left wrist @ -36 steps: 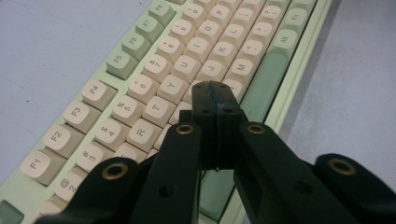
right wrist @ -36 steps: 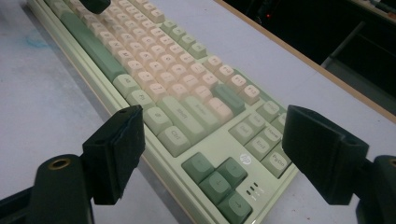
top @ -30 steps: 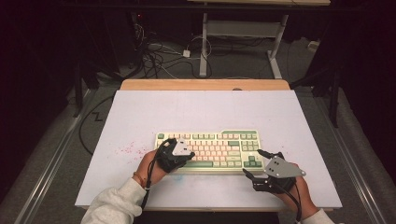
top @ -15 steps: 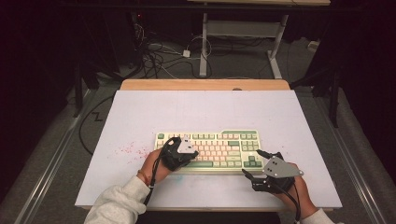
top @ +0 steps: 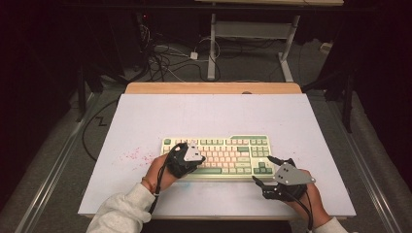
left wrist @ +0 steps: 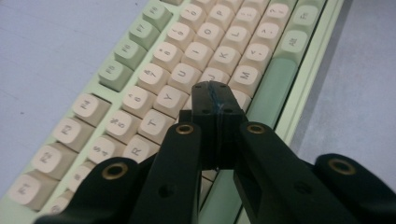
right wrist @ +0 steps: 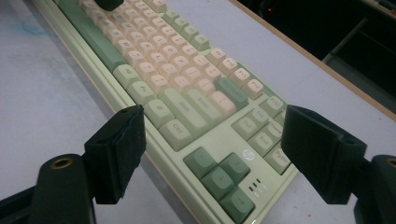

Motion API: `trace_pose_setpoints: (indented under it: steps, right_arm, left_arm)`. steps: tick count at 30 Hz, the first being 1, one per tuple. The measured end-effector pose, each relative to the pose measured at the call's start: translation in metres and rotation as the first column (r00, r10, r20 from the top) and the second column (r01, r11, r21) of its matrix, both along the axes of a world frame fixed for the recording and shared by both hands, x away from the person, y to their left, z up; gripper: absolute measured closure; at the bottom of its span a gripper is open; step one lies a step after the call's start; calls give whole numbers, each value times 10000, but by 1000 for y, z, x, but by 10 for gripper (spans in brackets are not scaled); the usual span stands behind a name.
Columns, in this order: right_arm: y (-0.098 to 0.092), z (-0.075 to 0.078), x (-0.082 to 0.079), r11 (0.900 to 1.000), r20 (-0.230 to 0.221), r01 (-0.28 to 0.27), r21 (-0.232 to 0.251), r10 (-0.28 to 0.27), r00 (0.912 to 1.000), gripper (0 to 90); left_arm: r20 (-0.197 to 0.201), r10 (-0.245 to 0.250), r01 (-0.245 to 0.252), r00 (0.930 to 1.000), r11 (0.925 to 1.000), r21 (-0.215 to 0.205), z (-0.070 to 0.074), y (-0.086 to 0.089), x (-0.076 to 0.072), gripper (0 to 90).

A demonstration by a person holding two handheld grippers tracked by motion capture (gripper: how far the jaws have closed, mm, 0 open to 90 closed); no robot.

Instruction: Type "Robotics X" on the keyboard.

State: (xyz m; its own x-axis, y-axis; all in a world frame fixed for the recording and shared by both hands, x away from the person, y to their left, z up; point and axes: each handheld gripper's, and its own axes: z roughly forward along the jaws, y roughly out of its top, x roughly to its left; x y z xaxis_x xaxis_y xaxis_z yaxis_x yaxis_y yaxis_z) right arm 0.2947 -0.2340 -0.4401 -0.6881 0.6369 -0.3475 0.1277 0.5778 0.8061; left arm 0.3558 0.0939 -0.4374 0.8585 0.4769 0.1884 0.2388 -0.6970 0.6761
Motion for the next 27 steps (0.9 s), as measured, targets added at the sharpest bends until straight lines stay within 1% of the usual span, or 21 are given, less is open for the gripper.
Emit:
trace_pose_setpoints:
  steps: [3, 4, 7, 10, 13, 15, 16, 19, 20, 21, 23, 25, 26, 27]
  right_arm:
    - [0, 1, 1, 10000, 10, 3, 8, -3, 10000, 229]
    - [0, 1, 2, 10000, 26, 37, 18, -37, 10000, 229]
    - [0, 1, 4, 10000, 18, 45, 52, -45, 10000, 229]
    - [-1, 1, 5, 9999, -15, 60, 103, -60, 10000, 229]
    - [-3, 0, 6, 9998, -77, 108, 145, -107, 9999, 229]
    - [-3, 0, 7, 9998, -94, 126, 174, -124, 9999, 229]
    - [-4, 0, 7, 9997, -88, 128, 187, -126, 9999, 230]
    - [-5, 0, 7, 9998, -94, 146, 152, -145, 9999, 231]
    - [-6, 0, 7, 9997, -89, 171, 168, -169, 9998, 232]
    - [-6, 0, 7, 9996, -95, 192, 183, -190, 9998, 232]
    - [-7, 1, 7, 9996, -80, 190, 191, -188, 9998, 233]
    - [-6, 2, 7, 9995, -53, 193, 230, -192, 9998, 234]
    - [-6, 2, 7, 9996, -48, 166, 213, -165, 9999, 234]
    - [-5, 2, 7, 9996, -45, 166, 208, -165, 9999, 234]
  left_arm:
    - [278, 163, -156, 9995, 9996, -242, 4, 6, -2, 878]
    - [455, 230, -218, 9987, 9994, -257, 5, 9, -2, 878]
    - [548, 336, -314, 9979, 9987, -413, 6, 15, -3, 878]
    - [685, 419, -390, 9968, 9983, -430, 6, 19, -3, 877]
    - [845, 436, -399, 9955, 9982, -454, 7, 22, -5, 877]
    - [824, 381, -336, 9959, 9979, -557, 8, 24, -6, 877]
    - [934, 370, -314, 9949, 9977, -605, 8, 26, -7, 876]
    - [1053, 422, -344, 9935, 9966, -753, 7, 30, -8, 870]
    - [1085, 450, -372, 9931, 9967, -727, 7, 31, -9, 829]
    - [1122, 440, -360, 9927, 9968, -719, 7, 32, -10, 828]
    - [1376, 425, -339, 9896, 9973, -648, 7, 34, -13, 827]
    - [1436, 341, -263, 9891, 9981, -561, 7, 37, -15, 744]
    - [1587, 406, -337, 9865, 9984, -464, 6, 38, -17, 719]
    - [1651, 430, -370, 9853, 9985, -392, 6, 38, -18, 668]
